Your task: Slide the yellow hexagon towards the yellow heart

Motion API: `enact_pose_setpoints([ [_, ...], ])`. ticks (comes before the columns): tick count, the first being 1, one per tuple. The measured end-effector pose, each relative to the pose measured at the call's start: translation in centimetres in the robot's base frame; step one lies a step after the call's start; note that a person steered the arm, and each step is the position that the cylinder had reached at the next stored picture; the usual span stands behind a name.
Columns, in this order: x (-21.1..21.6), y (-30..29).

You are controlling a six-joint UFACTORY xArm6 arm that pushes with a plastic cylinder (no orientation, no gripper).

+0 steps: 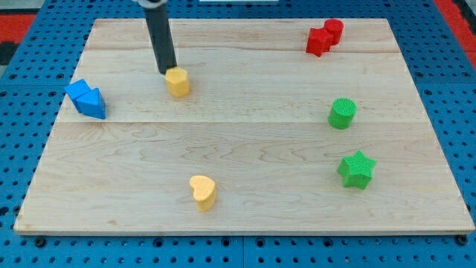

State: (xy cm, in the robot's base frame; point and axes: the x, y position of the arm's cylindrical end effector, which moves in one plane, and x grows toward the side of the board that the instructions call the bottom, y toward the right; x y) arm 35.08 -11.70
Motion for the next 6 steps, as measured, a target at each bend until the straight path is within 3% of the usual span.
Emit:
enact_pose_setpoints([
  [1, 4.3, 0.2],
  [4, 4.1, 8.0],
  [6, 13.7, 11.9],
])
